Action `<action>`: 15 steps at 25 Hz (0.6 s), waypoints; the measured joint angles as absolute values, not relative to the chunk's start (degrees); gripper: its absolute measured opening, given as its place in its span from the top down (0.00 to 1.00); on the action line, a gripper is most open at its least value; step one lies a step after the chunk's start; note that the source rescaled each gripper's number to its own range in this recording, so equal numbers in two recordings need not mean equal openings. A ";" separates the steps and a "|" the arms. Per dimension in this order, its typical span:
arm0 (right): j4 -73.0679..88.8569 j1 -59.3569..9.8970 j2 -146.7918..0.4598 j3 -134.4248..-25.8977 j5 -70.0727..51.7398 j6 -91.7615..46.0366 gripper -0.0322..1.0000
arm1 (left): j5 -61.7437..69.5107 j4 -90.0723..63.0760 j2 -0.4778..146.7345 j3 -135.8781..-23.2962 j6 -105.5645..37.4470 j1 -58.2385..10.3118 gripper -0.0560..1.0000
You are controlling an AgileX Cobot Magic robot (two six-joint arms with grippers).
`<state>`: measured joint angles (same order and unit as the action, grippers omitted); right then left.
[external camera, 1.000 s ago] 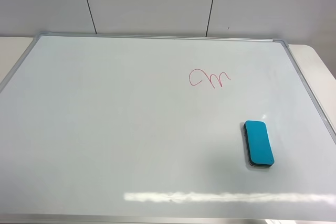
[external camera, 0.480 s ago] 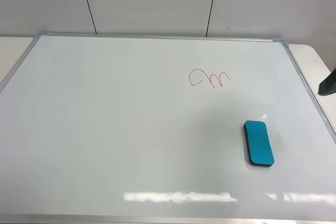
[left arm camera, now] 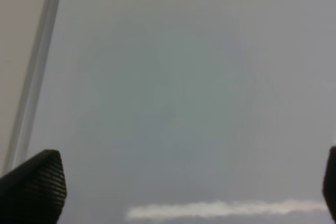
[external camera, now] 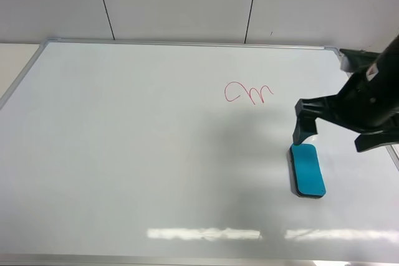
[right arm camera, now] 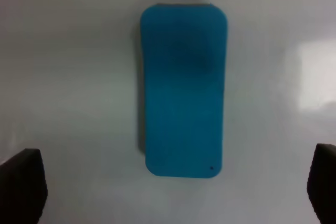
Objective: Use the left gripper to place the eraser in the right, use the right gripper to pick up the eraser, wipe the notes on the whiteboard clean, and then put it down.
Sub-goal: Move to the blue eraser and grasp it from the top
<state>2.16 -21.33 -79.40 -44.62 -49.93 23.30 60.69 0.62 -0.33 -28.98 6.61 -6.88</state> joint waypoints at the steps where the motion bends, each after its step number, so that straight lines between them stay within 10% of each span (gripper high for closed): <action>1: 2.16 -22.09 -80.85 -44.62 -49.37 23.83 0.00 | 60.69 0.62 -0.33 -28.98 6.61 -6.88 0.00; 15: 0.94 -20.72 -86.96 -39.00 -36.89 25.28 0.00 | 60.69 0.57 -0.33 -28.98 6.61 -6.88 0.00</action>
